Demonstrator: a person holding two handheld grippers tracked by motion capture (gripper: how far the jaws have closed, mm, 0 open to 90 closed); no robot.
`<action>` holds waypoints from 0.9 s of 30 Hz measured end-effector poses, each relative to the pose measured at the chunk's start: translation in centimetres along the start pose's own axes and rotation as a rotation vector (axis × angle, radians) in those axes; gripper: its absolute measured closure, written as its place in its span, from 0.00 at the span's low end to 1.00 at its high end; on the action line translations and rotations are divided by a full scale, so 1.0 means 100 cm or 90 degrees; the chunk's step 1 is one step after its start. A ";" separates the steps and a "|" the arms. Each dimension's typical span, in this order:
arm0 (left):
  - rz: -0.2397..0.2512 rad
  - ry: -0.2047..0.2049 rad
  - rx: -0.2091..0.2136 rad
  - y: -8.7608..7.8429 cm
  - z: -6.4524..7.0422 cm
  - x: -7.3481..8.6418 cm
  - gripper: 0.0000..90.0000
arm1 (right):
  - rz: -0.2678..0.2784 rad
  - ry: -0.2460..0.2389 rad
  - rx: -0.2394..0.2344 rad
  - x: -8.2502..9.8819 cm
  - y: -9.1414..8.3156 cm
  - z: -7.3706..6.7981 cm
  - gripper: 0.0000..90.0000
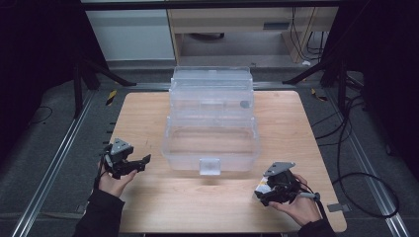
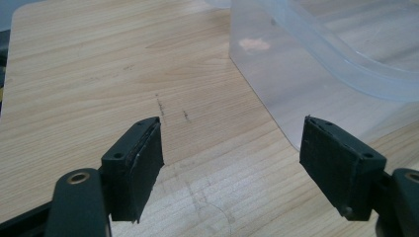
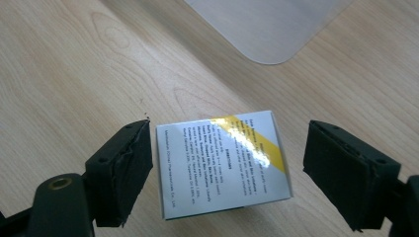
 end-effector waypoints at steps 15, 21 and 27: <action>-0.013 -0.003 0.006 0.002 0.000 0.002 0.26 | -0.060 -0.037 0.000 0.011 0.015 -0.005 0.27; -0.019 0.001 0.007 0.003 0.001 0.003 0.26 | -0.072 -0.039 0.000 0.011 0.015 -0.006 0.33; -0.019 0.000 0.009 0.004 0.002 0.004 0.27 | -0.061 -0.025 0.009 0.008 0.009 0.001 0.34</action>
Point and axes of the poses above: each handheld gripper's, and its own axes: y roughly forward along the jaws, x roughly out of its underside, z roughly to its right, the point moved 7 cm from there along y, roughly forward along the jaws, and after that the axes turned 9 degrees about x, right-handed, at the moved point
